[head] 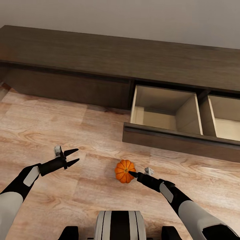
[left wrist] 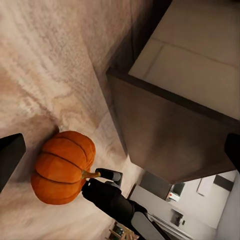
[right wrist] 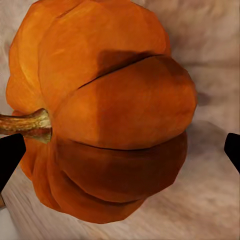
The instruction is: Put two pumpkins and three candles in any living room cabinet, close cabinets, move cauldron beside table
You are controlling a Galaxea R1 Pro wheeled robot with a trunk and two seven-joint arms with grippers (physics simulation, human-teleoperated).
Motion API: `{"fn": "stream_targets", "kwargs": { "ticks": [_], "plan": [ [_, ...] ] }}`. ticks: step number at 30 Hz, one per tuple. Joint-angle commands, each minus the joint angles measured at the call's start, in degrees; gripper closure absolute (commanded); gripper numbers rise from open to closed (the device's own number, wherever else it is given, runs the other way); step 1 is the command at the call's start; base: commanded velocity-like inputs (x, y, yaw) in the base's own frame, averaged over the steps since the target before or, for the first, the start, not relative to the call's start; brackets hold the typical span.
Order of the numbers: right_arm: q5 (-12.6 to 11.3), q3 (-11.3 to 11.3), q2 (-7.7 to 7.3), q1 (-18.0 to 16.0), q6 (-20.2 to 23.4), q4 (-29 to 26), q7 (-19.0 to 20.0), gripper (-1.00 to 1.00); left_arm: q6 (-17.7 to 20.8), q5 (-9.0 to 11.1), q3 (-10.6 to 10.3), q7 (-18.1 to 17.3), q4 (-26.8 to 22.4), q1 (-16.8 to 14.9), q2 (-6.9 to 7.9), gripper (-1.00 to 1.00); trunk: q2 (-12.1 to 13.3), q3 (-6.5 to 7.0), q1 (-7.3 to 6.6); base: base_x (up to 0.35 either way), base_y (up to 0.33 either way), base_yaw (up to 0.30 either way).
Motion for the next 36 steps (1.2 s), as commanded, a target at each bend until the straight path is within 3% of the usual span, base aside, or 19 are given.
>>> {"fn": "stream_targets", "kwargs": {
  "ticks": [1,13,17,21,36],
  "plan": [
    [-0.6,0.24,-0.05,-0.01,0.43,-0.06,0.0,-1.0,0.26,-0.01,0.07,-0.13,0.01,-0.02,0.0,-1.0,-0.01,-0.03,-0.01,0.005,0.013,0.0],
    [-0.6,0.24,-0.12,-0.01,0.47,-0.03,-0.11,-1.0,0.26,-0.01,0.07,-0.14,0.01,-0.02,-0.09,-1.0,-0.01,-0.03,-0.01,0.022,0.062,0.0],
    [0.68,0.42,0.04,-0.01,0.43,-1.22,-1.4,-1.0,0.26,-0.03,0.16,-0.09,0.13,0.2,0.06,-1.0,-0.01,-0.03,-0.01,0.0,0.0,0.0],
    [-0.53,0.58,-0.04,-0.01,0.43,-0.48,-0.53,-1.0,0.26,-0.01,0.16,-0.09,0.19,0.47,0.02,-1.0,-0.01,-0.03,-0.01,0.0,0.0,0.0],
    [-0.6,0.69,-0.05,-0.01,0.43,-0.41,-1.76,-1.0,0.26,-0.01,0.16,-0.11,0.21,0.51,0.08,-1.0,-0.01,0.04,-0.01,0.0,0.0,0.003]
  ]
}}
